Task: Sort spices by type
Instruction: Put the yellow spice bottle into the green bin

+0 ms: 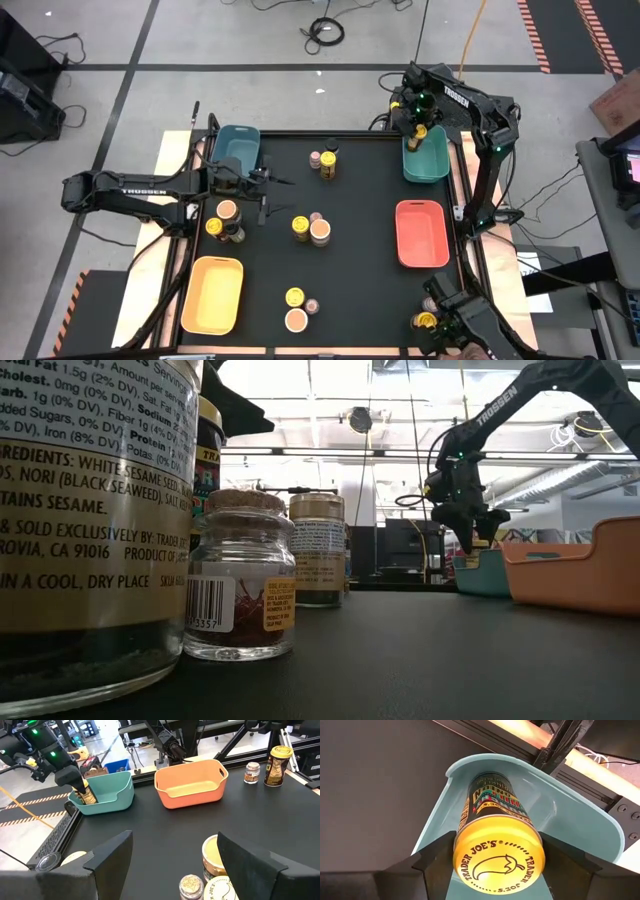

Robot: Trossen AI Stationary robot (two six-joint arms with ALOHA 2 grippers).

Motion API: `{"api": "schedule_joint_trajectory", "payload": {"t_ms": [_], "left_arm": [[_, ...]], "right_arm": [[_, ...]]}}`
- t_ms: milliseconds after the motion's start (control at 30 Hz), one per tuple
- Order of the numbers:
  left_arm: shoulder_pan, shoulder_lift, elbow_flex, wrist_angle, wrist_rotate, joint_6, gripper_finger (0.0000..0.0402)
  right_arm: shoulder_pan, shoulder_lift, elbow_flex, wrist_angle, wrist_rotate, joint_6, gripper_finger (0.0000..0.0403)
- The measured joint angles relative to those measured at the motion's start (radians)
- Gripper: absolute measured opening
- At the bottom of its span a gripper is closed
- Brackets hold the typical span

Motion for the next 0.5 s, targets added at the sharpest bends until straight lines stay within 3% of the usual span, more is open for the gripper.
{"api": "schedule_joint_trajectory", "payload": {"t_ms": [200, 500], "left_arm": [[0.0, 0.0, 0.0, 0.0, 0.0, 0.0, 0.029], [0.0, 0.0, 0.0, 0.0, 0.0, 0.001, 0.029]], "right_arm": [[0.003, 0.0, 0.0, 0.0, 0.003, -0.009, 0.0274], [0.013, 0.0, 0.0, -0.028, 0.01, -0.004, 0.0354]]}}
